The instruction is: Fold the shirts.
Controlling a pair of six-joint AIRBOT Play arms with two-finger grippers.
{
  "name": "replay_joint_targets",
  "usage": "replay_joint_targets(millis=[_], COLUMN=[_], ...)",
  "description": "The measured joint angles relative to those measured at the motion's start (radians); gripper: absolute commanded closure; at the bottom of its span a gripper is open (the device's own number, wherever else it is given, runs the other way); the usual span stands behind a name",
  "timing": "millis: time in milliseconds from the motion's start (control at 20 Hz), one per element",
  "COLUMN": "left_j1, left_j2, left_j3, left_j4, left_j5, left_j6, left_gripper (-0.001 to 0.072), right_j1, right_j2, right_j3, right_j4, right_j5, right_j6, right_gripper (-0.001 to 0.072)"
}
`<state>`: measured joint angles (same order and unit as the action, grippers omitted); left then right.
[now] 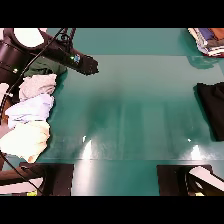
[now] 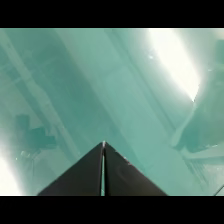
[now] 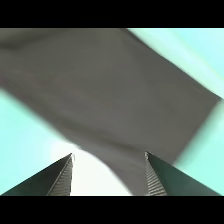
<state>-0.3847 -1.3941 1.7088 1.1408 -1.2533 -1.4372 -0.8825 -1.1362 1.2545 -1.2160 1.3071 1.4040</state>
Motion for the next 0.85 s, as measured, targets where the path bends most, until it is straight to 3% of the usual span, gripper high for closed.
replay_joint_targets(millis=[150,350,450,500,550,850], left_j1=[0.0,0.0,0.0,0.0,0.0,0.0], left_j2=[0.0,0.0,0.0,0.0,0.0,0.0], left_j3=[0.0,0.0,0.0,0.0,0.0,0.0], left_j4=[0.0,0.0,0.0,0.0,0.0,0.0], left_j5=[-0.002,-0.003,0.005,0.009,0.015,0.035], left_j6=[0.003,0.003,0.004,0.004,0.004,0.005], left_gripper=[0.0683,0.0683,0.0683,0.0683,0.0682,0.0683], right_j1=[0.161,0.468,0.609,0.674,0.725,0.882], right_j2=[0.019,0.031,0.032,0.033,0.033,0.034], right_j3=[0.048,0.082,0.089,0.092,0.093,0.096], right_j4=[0.146,0.232,0.247,0.254,0.259,0.268], right_j5=[0.007,0.01,0.005,0.003,0.001,0.002], right_j6=[0.005,0.008,0.005,-0.003,-0.014,-0.053], right_gripper=[0.0202,0.0223,0.0442,0.0613,0.0698,0.0698])
